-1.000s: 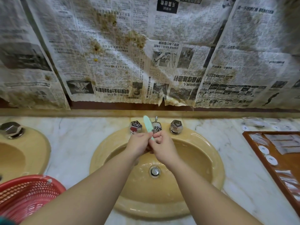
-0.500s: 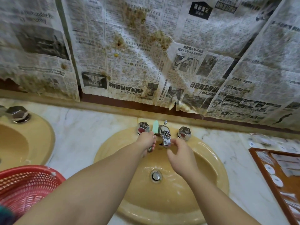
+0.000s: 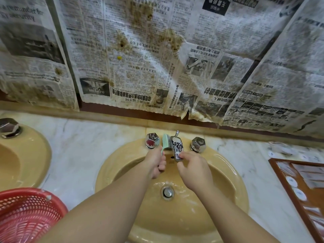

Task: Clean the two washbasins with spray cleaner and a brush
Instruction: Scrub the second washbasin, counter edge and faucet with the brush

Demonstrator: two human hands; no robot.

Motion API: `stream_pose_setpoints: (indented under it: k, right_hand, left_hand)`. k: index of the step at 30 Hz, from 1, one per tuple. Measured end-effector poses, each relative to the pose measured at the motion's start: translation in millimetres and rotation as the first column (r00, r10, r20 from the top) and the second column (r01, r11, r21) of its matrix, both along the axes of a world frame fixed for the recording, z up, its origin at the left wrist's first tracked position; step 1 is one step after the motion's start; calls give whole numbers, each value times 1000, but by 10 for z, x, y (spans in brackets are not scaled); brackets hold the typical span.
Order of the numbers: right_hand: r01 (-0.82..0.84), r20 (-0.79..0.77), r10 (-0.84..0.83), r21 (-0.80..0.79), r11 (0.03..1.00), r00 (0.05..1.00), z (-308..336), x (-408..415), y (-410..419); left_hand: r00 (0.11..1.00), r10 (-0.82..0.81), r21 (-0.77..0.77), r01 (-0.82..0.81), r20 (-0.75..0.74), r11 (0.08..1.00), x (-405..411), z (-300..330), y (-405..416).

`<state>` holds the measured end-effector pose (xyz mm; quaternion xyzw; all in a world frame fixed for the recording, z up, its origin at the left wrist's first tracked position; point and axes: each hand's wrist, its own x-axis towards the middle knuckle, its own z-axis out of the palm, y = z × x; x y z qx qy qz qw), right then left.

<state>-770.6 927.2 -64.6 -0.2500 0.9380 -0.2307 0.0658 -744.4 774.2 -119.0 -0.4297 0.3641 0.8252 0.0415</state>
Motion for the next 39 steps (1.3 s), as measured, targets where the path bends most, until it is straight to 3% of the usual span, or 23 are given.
stream_pose_setpoints:
  k: [6, 12, 15, 20, 27, 34, 39]
  right_hand:
    - [23, -16, -23, -28, 999, 1000, -44, -17, -9]
    - [25, -17, -25, -11, 1000, 1000, -34, 41, -8]
    - [19, -8, -19, -4, 1000, 1000, -34, 46, 23]
    - [35, -14, -36, -47, 998, 999, -82, 46, 13]
    - [55, -5, -55, -32, 998, 998, -81, 72, 12]
    - [75, 26, -74, -64, 995, 997, -60, 88, 13]
    - [88, 90, -77, -127, 988, 993, -12, 107, 17]
  left_hand:
    - [992, -123, 138, 124, -14, 983, 356, 38, -46]
    - [1000, -2, -41, 1, -20, 999, 60, 119, -8]
    - [998, -49, -89, 51, 27, 995, 74, 70, 56]
    - [990, -138, 22, 137, 18, 990, 439, 155, 73]
    - [999, -45, -121, 44, -2, 992, 282, 347, 202]
    - [994, -96, -69, 99, 43, 993, 636, 403, 339]
    - [999, -49, -87, 50, 16, 995, 550, 472, 358]
